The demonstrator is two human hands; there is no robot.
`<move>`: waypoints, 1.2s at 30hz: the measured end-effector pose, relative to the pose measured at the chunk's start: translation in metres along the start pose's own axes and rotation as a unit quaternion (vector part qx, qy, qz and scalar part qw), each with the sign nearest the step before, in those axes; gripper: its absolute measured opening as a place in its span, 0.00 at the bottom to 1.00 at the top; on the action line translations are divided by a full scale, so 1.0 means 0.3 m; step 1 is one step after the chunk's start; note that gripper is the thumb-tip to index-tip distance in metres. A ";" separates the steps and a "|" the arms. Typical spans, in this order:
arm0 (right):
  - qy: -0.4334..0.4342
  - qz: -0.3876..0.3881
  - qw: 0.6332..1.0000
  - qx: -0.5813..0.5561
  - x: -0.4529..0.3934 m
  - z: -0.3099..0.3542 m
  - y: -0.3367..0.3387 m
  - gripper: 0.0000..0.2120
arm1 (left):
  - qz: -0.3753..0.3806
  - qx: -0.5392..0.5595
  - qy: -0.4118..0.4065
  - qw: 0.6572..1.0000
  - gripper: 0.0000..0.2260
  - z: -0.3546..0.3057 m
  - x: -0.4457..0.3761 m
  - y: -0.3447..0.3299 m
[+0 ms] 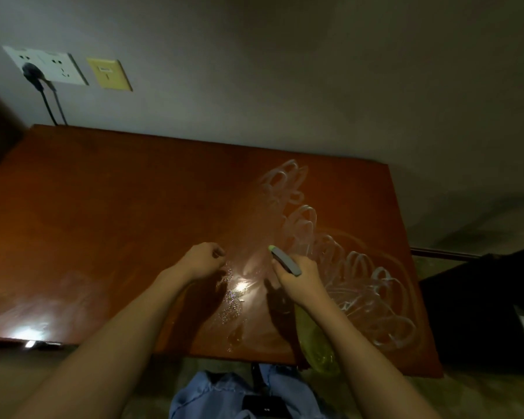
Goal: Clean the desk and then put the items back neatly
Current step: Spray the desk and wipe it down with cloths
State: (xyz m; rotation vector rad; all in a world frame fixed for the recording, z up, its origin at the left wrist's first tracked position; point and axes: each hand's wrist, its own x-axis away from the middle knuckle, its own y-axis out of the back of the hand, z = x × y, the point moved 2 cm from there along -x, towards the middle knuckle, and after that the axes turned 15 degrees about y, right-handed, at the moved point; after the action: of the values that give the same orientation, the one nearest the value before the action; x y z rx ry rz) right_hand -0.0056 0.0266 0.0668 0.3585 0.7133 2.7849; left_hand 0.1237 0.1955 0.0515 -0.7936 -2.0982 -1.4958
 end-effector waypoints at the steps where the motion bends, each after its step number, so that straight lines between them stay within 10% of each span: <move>1: -0.011 0.006 1.000 0.005 -0.018 -0.010 -0.003 0.13 | 0.000 0.003 0.008 1.000 0.13 -0.008 -0.006 -0.002; 17: -0.071 0.041 0.996 -0.030 -0.254 -0.044 0.065 0.13 | -0.006 0.013 0.065 0.998 0.13 -0.020 -0.099 0.122; 36: -0.126 -0.145 0.981 0.012 -0.681 0.014 0.203 0.13 | 0.044 -0.015 -0.030 0.998 0.12 -0.144 -0.418 0.240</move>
State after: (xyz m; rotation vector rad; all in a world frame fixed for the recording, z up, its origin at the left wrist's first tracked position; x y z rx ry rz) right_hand 0.1771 -0.0832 0.0650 0.5529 0.6772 2.4048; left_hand 0.2658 0.1477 0.0342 -0.9405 -2.0613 -1.4772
